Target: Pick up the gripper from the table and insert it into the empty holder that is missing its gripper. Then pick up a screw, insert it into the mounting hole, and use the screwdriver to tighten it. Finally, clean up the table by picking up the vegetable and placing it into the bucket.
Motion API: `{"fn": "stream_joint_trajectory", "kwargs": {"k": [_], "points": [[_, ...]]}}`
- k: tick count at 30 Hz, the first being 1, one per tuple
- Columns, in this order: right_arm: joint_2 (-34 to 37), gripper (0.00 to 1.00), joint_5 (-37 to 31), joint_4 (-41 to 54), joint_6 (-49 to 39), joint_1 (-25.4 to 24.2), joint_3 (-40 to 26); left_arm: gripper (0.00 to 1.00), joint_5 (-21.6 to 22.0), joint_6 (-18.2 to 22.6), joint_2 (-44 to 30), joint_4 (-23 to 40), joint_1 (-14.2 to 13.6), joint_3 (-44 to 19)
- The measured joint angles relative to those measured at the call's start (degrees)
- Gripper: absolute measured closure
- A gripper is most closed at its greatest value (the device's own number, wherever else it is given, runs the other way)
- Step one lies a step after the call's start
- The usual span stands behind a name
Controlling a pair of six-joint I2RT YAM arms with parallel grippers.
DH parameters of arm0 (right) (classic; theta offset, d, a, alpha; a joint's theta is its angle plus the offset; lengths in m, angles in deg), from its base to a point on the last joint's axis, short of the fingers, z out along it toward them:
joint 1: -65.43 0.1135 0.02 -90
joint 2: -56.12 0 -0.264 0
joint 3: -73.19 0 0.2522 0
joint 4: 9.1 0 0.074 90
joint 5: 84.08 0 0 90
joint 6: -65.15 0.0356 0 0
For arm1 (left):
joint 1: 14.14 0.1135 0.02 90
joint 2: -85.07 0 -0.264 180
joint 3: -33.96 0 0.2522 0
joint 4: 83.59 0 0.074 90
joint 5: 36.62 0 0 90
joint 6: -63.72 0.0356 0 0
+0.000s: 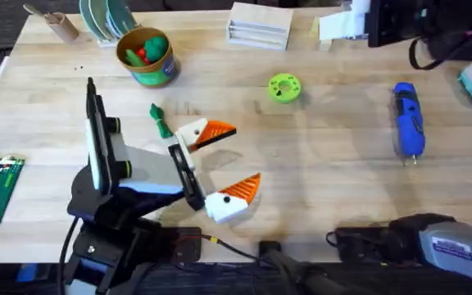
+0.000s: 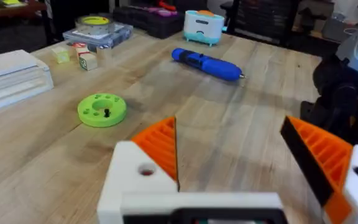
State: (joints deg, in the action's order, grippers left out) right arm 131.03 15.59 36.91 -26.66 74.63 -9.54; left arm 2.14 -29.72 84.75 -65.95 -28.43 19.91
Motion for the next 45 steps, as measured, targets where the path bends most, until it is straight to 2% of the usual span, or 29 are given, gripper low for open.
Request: {"fn": "stream_joint_trajectory", "kwargs": {"k": [7, 17, 23, 31, 41, 45], "points": [[5.3, 0.088, -0.5, 4.5, -0.2, 1.2, -0.1, 0.008, 0.0, 0.0, 0.0, 0.0, 0.0, 0.0], [18.8, 0.089, -0.7, 3.5, -0.2, 10.2, -0.1, 0.009, 0.0, 0.0, 0.0, 0.0, 0.0, 0.0], [24.6, 0.089, -0.7, 0.3, -0.2, 11.8, -0.1, 0.008, 0.0, 0.0, 0.0, 0.0, 0.0, 0.0], [25.3, 0.087, -0.9, -6.4, -0.4, 13.6, -0.1, 0.008, 0.0, 0.0, 0.0, 0.0, 0.0, 0.0], [25.3, 0.088, -4.6, -5.5, -1.0, 14.6, -0.1, 0.008, 0.0, 0.0, 0.0, 0.0, 0.0, 0.0], [25.3, 0.088, -10.1, -4.5, 0.1, 17.1, -0.1, 0.009, 0.0, 0.0, 0.0, 0.0, 0.0, 0.0]]}}
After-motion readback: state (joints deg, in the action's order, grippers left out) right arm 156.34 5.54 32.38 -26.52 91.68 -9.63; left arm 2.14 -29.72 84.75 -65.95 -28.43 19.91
